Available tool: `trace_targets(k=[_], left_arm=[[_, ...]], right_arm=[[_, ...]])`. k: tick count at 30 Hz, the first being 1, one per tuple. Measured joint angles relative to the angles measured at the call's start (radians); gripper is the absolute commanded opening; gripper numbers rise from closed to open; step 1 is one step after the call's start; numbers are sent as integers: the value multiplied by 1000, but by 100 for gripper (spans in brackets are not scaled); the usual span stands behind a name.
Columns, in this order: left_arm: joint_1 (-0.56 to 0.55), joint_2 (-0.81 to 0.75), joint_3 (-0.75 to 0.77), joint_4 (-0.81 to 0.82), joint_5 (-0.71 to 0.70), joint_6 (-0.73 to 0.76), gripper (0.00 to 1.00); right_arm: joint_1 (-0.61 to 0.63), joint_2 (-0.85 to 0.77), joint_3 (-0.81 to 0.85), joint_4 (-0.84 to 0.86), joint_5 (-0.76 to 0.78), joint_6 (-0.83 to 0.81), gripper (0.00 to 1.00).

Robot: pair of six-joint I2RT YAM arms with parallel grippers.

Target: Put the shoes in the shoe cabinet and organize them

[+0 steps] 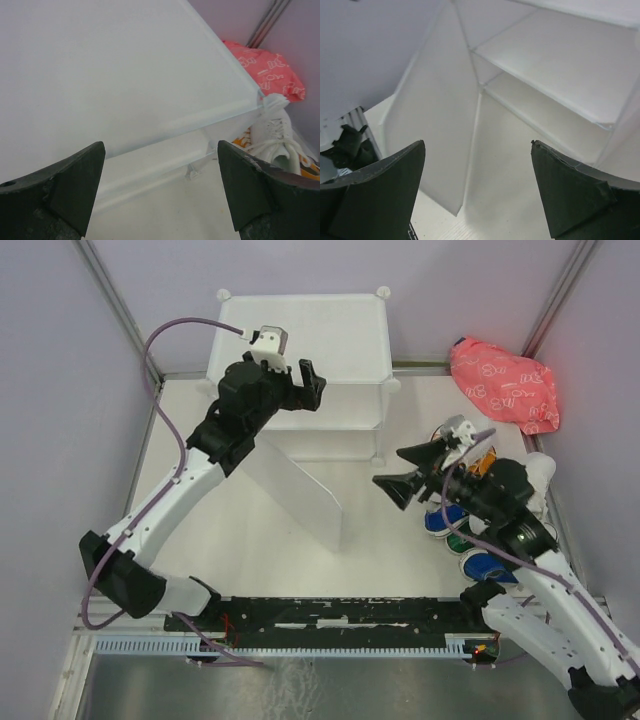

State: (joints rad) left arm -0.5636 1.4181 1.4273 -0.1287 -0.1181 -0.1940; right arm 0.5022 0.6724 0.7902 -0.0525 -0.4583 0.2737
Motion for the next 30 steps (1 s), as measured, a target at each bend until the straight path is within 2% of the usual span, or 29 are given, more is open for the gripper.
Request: trace_targets(k=[5,10,16,21,23,26,30], left_arm=[[0,-143,-19,-23,80,-43,99],[0,-343,-56,-45,135,-74,99],[0,-478,-80,-99,179,-95,99],[0,-541,-137,-148,178,-101,99],[0,-543,-141,-172,174,-101,99],[0,-541,-143,-196,172,-101,99],[0,-544,-166,-231,165,-100,99]], right_arm=[[40,308,11,36,184,29,90],[197,583,-11,78,329,60,89],[489,683,8,181,404,95,90],[777,794,140,266,381,95,91],[848,840,194,283,368,89,92],[891,853,209,271,413,87,93],[858,811,207,143,652,87,97]])
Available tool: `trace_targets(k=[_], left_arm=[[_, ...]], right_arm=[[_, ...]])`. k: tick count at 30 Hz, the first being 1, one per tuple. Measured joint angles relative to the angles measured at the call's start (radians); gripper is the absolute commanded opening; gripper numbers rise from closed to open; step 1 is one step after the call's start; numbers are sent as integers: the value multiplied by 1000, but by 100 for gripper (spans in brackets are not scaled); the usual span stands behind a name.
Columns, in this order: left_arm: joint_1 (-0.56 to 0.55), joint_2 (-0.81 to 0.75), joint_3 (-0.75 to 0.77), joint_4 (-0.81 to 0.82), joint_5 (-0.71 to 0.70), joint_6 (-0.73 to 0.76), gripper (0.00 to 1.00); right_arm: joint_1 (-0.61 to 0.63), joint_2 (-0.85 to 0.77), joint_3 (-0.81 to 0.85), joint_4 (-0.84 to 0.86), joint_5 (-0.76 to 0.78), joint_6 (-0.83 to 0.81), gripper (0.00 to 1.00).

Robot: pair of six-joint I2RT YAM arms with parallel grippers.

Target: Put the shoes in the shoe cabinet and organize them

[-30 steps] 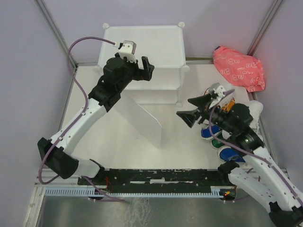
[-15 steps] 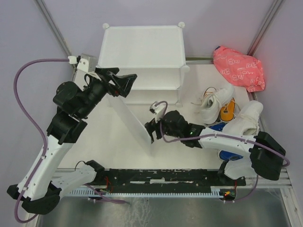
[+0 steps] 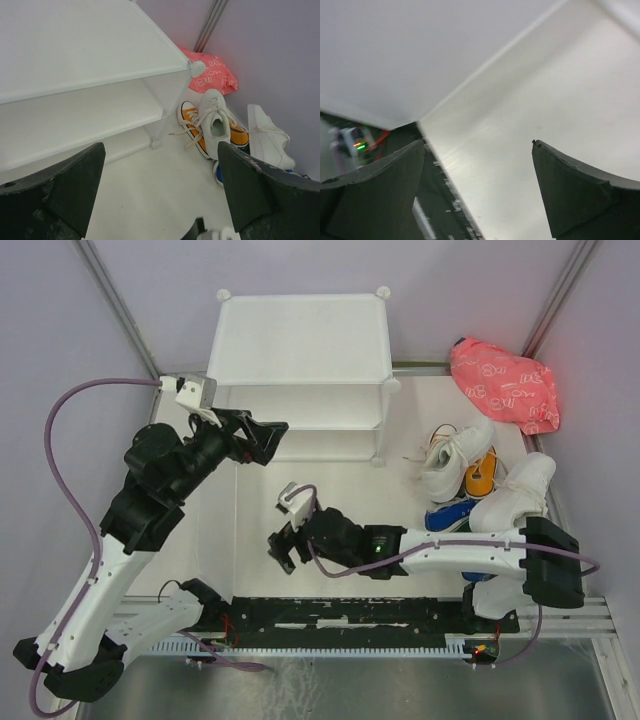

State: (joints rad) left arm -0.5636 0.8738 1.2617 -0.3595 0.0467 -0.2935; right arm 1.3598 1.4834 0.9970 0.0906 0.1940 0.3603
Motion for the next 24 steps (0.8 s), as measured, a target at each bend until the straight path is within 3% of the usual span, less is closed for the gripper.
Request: trace_targets(k=[6,9,12,16,24], left_arm=[[0,-17,-29,-34,-19,3,99],[0,-37,-47,-45,-19,3,99],[0,-47,-56,-47,-18,13,99],[0,-50,-67,-43,-3,20,99],[0,-56,-90,-43,40,35,99]], right_arm=[[-128,-129,3,-277,393,49,98],[-299,-181,45,-531,578,150,95],[-417,-203,68,-674,669,236,94],[-557,-251,69,-789,739,306,91],[-855,-213,79,-764,704,316,85]])
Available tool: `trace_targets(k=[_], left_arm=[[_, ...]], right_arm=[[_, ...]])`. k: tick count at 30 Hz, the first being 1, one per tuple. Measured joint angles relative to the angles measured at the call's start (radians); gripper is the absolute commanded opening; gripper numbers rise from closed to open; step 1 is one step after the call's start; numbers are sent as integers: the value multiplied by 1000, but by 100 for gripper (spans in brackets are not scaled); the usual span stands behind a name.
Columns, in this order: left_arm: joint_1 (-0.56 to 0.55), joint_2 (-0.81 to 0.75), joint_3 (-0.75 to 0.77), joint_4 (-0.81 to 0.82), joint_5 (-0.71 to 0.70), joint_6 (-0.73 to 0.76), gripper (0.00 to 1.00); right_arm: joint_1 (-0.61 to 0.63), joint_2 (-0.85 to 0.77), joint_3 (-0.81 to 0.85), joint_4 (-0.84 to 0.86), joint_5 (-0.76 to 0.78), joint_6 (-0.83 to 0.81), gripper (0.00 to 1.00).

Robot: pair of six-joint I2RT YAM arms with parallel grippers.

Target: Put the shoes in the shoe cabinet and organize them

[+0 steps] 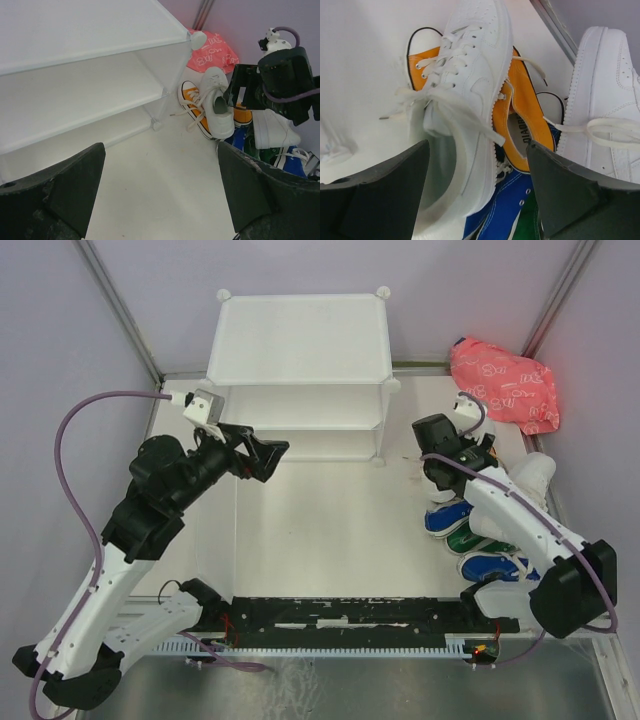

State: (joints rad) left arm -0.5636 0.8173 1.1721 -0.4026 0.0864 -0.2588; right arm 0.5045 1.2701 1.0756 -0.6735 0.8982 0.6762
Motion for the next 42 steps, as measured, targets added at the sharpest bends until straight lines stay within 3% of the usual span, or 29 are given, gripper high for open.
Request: trace_targets(k=[5,6,9,10,15,21,26,30,37,42], left_arm=[[0,-16,-15,0,2,14,99],[0,-17,-16,0,3,14,99],[0,-15,-18,0,3,14,99],[0,-13,-18,0,3,15,99],[0,-11,-27,0,3,24,99],[0,-11,-30,-1,3,33,99],[0,-2,-29,0,3,34,99],[0,7,-29,0,3,34,99],[0,22,-29,0,3,34,99],[0,24,-29,0,3,34,99]], right_arm=[[-130,108,0,68,-87,-4,81],[-147,127,-2,87,-114,-6,75],[-185,174,-10,137,-190,-8,30],[-195,188,-13,149,-208,-8,20],[-227,178,-49,135,-171,-18,2],[-185,24,-112,106,-212,-39,2],[69,-183,-101,-36,-207,-54,2],[270,-256,-81,-102,-210,-15,2],[533,-179,-102,-157,-214,78,2],[670,24,-103,19,-262,31,2]])
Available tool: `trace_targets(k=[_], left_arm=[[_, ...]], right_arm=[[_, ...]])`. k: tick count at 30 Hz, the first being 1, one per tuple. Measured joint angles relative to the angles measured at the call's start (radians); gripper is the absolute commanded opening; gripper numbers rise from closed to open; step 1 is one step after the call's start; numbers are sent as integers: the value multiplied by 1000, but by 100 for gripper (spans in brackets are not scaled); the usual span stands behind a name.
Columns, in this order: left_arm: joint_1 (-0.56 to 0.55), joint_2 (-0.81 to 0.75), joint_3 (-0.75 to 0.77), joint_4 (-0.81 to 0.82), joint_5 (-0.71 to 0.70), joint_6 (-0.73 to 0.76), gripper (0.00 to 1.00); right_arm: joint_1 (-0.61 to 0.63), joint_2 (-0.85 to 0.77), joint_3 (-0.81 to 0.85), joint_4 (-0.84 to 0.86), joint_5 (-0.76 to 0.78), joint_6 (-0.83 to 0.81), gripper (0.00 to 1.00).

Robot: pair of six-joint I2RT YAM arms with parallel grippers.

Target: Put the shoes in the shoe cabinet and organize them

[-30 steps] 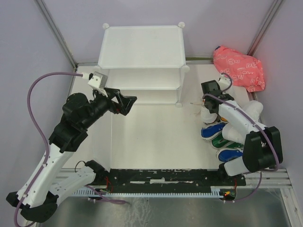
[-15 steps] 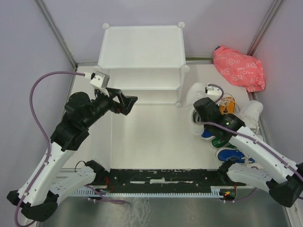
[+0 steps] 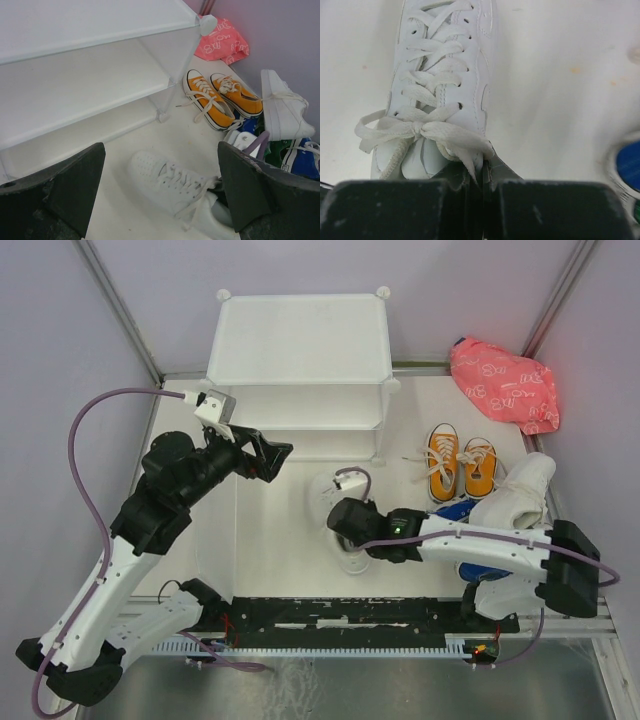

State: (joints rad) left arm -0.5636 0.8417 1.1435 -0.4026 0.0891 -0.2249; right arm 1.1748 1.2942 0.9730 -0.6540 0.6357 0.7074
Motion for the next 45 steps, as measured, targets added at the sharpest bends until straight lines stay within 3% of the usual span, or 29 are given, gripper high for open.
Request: trace_targets(k=[2,3,7,9,15,19,23,28,36,45], left_arm=[[0,0,0,0,0,0,99],[0,0,0,0,0,0,99],[0,0,0,0,0,1,99],[0,0,1,-2,0,5,99],[0,-2,2,-8,0,15,99],[0,-2,2,-7,1,16,99],[0,-6,-4,-2,20,16,99],[0,-14,-21,7,54,16,99],[0,-38,-56,38,106,16,99],[0,-39,-72,47,132,16,99]], right_arm=[[25,82,-1,122,-38,-23,8],[31,117,-2,182,-52,-31,18],[34,236,24,326,-50,-58,74],[33,289,51,317,-32,-45,91],[35,291,124,146,99,7,95],[12,188,136,-64,177,116,93],[-149,-37,121,-255,220,234,91],[-368,-281,48,-360,238,272,91],[-565,-353,8,-537,311,376,89],[-715,-459,8,-609,414,367,88]])
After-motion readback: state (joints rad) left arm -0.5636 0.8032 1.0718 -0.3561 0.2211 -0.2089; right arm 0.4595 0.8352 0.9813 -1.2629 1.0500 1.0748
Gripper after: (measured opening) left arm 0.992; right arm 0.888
